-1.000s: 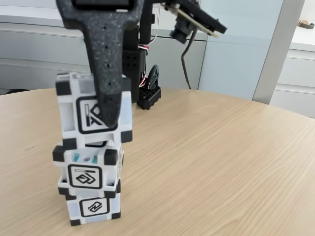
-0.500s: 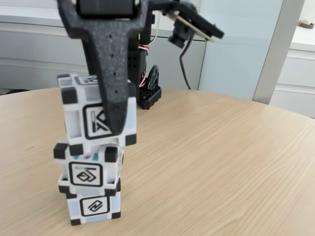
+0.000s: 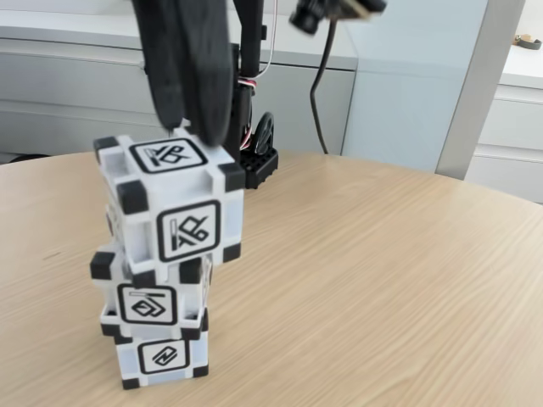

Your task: Stack cubes from left to right.

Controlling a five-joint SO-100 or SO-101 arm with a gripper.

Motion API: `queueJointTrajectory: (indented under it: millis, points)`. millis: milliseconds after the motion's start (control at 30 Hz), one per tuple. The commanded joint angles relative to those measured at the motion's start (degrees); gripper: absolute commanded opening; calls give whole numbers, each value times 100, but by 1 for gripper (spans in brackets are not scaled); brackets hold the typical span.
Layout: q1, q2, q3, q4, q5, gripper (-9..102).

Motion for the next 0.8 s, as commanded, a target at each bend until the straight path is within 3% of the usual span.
queueJointTrajectory:
  millis: [0,33,100,133,467,767]
  points:
    - [-62,712,-88,44,149,31]
    - [-62,870,-88,35,255,25]
    - [-202,1169,-79,-35,650,4]
    - [-404,1310,-79,-53,765,0]
    - [-2355,1371,932,-62,2153,0]
    - [-2830,1380,1907,-70,2646,0]
